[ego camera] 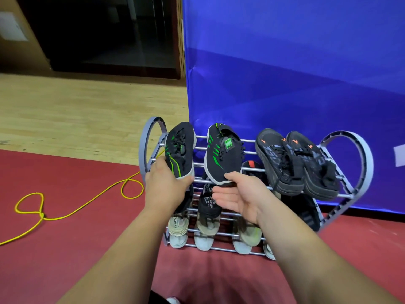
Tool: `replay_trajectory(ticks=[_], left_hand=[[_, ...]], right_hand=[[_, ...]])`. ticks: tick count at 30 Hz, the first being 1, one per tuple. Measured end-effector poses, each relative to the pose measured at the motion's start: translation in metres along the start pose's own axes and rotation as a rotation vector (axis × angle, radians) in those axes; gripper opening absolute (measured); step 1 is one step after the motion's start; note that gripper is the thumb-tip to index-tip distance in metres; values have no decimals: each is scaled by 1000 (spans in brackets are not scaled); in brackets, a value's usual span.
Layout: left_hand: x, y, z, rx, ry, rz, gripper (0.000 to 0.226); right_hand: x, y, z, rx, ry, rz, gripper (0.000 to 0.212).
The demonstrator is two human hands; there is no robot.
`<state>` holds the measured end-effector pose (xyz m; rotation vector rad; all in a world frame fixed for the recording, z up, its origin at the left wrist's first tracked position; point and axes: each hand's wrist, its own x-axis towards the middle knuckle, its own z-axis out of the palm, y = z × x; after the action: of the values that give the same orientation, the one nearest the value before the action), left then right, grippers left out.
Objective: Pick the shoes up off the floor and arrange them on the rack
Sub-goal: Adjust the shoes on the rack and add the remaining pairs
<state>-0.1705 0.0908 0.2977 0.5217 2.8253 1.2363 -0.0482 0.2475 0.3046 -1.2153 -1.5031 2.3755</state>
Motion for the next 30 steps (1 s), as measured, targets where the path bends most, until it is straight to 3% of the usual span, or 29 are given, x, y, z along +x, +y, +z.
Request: replay_trajectory(ticks=[8, 14, 23, 30], left_hand=[[-4, -3, -2, -29, -8, -3, 89], [-2, 5, -2, 96, -23, -20, 94], [-20, 42, -12, -116, 16, 211, 40], [-23, 50, -7, -473, -67, 77, 19]], right_hand=[[-2, 3, 4, 28, 76, -105, 23], [-6, -4, -2, -52, 182, -315, 37], [-44, -34, -38, 119, 397, -450, 20], [-68, -45, -78, 315, 442, -450, 14]])
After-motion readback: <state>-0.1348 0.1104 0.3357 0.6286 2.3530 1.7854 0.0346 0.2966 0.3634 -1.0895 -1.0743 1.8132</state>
